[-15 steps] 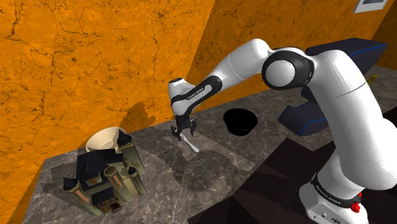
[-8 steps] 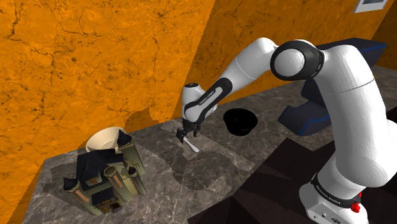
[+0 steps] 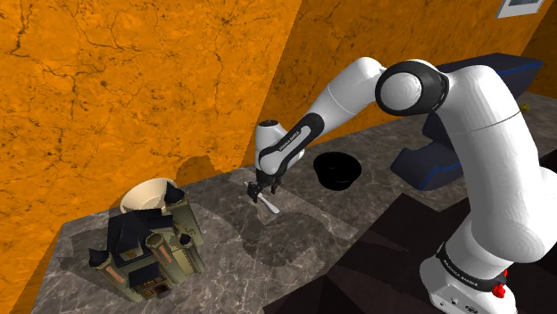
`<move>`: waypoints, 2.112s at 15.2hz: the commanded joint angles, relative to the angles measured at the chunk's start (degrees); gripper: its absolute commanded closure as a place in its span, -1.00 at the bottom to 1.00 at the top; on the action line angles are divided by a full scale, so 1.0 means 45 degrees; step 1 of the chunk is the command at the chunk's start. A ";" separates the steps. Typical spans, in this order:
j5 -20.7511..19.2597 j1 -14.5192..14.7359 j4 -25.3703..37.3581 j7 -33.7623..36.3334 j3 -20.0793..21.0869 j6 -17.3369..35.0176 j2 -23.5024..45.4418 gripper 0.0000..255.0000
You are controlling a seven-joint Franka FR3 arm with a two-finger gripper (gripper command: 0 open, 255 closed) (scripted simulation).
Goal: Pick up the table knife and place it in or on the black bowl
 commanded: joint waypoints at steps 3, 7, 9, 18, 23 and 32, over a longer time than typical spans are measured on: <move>-0.0001 0.0000 0.0000 -0.0001 -0.0001 0.0003 0.0002 1.00; 0.0005 -0.0028 -0.0036 -0.0023 0.0003 0.0014 -0.0021 1.00; 0.0005 -0.0028 -0.0036 -0.0023 0.0004 0.0013 -0.0022 1.00; 0.0220 -0.0198 -0.0218 -0.0034 0.0244 -0.0725 -0.0950 1.00; 0.0390 -0.0331 -0.0288 -0.0066 0.0410 -0.1285 -0.1591 1.00; 0.0707 -0.0545 -0.0238 -0.0129 0.0676 -0.2373 -0.2654 1.00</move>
